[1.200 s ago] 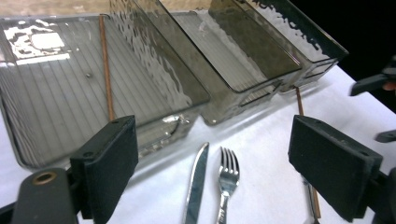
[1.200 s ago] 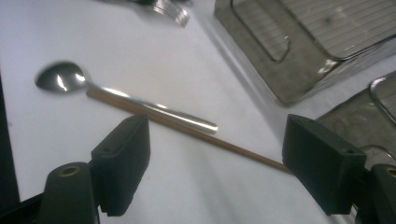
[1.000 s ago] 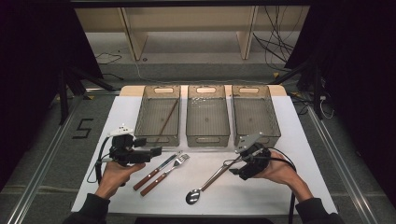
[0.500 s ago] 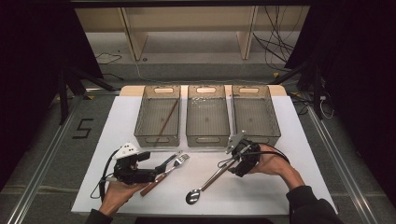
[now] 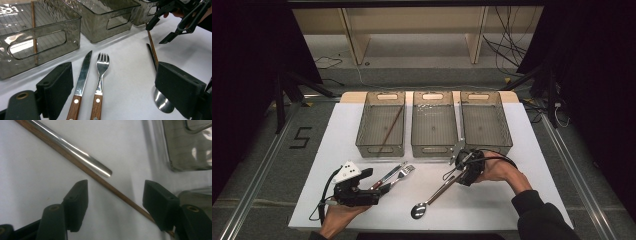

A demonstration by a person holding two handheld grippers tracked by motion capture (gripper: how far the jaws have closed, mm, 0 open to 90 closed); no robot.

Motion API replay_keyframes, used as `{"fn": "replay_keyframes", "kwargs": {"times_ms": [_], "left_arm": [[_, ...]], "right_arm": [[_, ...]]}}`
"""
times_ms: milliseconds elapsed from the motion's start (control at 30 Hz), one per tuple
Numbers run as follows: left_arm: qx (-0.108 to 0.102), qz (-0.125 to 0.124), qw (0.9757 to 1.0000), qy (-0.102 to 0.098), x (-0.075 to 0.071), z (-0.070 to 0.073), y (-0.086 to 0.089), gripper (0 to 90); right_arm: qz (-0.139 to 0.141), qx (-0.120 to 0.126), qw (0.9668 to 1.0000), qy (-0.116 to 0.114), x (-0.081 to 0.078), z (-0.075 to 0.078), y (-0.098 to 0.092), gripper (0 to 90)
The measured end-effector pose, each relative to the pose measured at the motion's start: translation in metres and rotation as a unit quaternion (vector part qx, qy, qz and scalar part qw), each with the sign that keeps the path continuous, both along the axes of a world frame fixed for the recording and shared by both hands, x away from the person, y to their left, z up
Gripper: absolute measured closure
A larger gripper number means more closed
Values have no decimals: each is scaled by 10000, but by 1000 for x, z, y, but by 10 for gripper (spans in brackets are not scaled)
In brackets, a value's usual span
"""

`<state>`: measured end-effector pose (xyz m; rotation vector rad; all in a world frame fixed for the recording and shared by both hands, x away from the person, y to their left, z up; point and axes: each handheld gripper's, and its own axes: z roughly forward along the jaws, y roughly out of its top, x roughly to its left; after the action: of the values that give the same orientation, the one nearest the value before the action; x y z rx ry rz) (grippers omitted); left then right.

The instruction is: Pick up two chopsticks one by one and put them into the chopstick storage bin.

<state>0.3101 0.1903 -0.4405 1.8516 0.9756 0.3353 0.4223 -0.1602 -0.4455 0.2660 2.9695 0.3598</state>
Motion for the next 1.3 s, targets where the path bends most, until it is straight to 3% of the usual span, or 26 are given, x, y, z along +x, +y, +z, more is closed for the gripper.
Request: {"fn": "replay_keyframes", "kwargs": {"times_ms": [333, 767, 967, 1000, 1300], "left_arm": [[-8, -18, 10000, 14, -1, -1, 0, 147], [-21, -38, 10000, 38, -1, -2, 0, 147], [-14, -46, 10000, 50, 0, -2, 0, 147], [7, -61, 10000, 40, 0, -2, 0, 147], [-5, -79, 9999, 65, 0, -3, -1, 147]], "right_arm": [[142, -129, 9996, 221, 6, -6, 2, 503], [208, -276, 9986, 400, 12, -10, 6, 552], [370, -446, 9976, 388, 9, -9, 7, 592], [284, -489, 9974, 452, 7, -9, 8, 602], [656, -680, 9946, 427, -2, -8, 6, 698]]}}
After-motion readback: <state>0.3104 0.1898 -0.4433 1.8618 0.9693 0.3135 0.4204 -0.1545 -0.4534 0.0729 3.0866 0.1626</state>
